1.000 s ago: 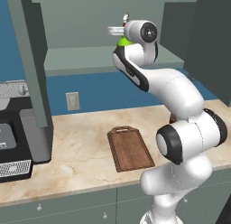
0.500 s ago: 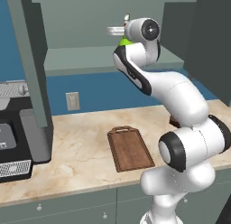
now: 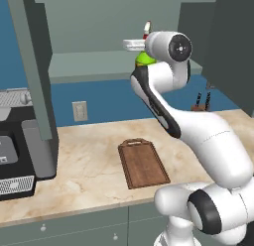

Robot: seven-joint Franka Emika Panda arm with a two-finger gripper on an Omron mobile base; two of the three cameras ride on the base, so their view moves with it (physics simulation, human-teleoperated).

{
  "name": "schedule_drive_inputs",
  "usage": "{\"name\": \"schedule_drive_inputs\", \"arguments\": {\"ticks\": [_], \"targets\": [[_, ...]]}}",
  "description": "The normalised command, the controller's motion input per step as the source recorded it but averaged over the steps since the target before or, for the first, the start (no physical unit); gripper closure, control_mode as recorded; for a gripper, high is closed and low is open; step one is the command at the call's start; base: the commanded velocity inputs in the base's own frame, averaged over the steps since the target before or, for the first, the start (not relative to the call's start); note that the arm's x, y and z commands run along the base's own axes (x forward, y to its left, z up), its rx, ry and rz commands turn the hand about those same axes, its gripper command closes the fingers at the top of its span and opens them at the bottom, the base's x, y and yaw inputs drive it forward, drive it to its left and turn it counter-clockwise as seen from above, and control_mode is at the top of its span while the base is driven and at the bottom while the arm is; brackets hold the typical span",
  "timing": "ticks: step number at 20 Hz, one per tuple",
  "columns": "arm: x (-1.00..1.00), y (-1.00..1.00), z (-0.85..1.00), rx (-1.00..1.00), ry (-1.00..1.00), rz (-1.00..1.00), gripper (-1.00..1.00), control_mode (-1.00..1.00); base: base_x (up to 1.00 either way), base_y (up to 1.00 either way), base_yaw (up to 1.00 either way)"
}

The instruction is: Grab the spray bottle from the cabinet, then place it next to the cutting board for sanitizing. Then grab the dish brush from the countertop next to the sink and place it next to the cutting board.

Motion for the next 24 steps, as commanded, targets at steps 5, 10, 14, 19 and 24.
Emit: {"name": "schedule_drive_inputs", "arguments": {"ticks": [5, 10, 14, 19, 24], "targets": [[-0.78, 0.05, 0.00, 0.00, -0.03, 0.00, 1.00, -1.00, 0.00, 0.00, 0.00], [-1.00, 0.02, 0.00, 0.01, -0.13, 0.00, 1.00, -1.00, 0.00, 0.00, 0.00], [-1.00, 0.00, 0.00, 0.02, -0.10, 0.00, 1.00, -1.00, 0.00, 0.00, 0.00], [-0.99, 0.35, -0.72, 0.03, 0.00, 0.01, 1.00, -1.00, 0.00, 0.00, 0.00], [-0.23, 0.91, -0.84, 0.01, 0.04, 0.04, 1.00, -1.00, 0.00, 0.00, 0.00]]}}
